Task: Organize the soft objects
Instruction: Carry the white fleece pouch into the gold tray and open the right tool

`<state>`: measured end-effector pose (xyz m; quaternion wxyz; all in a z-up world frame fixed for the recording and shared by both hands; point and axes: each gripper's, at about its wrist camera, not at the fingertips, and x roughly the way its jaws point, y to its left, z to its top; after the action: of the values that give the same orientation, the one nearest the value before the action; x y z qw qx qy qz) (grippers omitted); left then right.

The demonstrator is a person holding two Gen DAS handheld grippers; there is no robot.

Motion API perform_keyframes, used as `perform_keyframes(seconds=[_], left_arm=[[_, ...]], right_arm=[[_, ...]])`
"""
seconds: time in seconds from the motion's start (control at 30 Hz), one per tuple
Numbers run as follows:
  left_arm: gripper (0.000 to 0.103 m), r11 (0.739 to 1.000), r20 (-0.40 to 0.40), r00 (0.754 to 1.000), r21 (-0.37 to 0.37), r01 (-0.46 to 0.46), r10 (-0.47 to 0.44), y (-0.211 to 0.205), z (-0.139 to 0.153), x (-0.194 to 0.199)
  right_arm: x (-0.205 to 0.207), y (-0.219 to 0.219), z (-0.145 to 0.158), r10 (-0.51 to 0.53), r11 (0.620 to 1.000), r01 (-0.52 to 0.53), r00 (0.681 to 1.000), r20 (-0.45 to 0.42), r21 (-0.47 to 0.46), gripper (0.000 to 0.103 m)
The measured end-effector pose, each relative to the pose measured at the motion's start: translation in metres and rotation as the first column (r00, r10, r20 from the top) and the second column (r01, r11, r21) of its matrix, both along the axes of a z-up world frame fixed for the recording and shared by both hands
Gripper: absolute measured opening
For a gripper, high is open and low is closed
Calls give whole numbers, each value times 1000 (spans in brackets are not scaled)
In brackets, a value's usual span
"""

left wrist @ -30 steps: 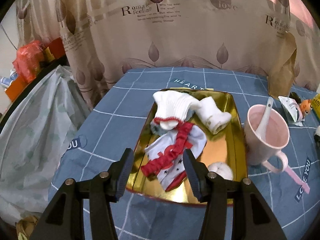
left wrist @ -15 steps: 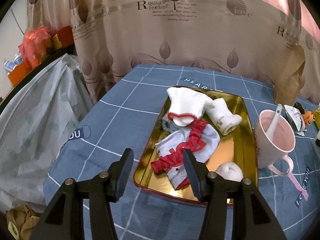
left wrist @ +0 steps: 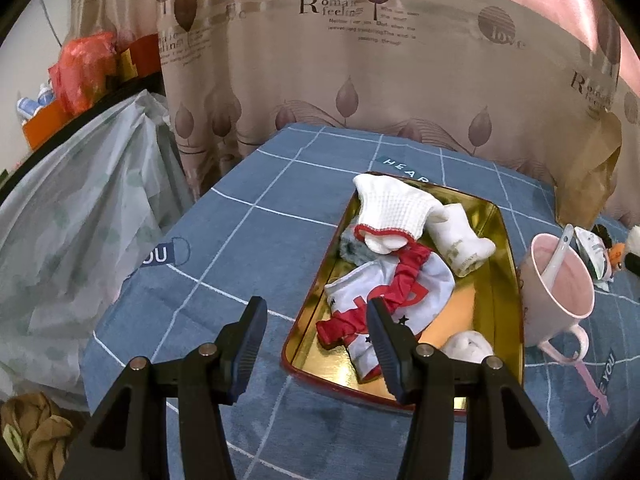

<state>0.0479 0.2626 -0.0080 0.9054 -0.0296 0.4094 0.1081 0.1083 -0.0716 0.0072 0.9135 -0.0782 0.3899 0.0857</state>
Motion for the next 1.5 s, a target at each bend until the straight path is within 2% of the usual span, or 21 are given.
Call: perform_keyframes(seconds=[0.17, 0.4, 0.57, 0.73, 0.97, 1.33, 1.5], left_arm=[[53, 999, 19, 999, -19, -40, 41, 10, 3, -2], [53, 997, 32, 996, -29, -78, 79, 19, 5, -4], [53, 994, 33, 994, -37, -100, 101, 25, 4, -4], [53, 992, 32, 992, -38, -121, 123, 30, 4, -4], [53, 992, 27, 992, -41, -124, 125, 31, 3, -3], [53, 991, 24, 992, -47, -126, 127, 32, 3, -3], [53, 992, 21, 992, -44, -122, 123, 30, 2, -2]], right_arm=[[-2, 52, 10, 110, 994, -111, 994, 19, 8, 44], [-3, 124, 14, 245, 969, -246, 969, 26, 17, 44], [4, 166, 5, 310, 951, -310, 951, 4, 12, 44], [14, 206, -18, 342, 939, -343, 939, -41, -30, 44], [28, 232, -47, 343, 934, -350, 934, -97, -75, 44], [45, 245, -72, 313, 937, -330, 939, -142, -114, 45], [42, 244, -70, 313, 937, -329, 941, -133, -121, 53]])
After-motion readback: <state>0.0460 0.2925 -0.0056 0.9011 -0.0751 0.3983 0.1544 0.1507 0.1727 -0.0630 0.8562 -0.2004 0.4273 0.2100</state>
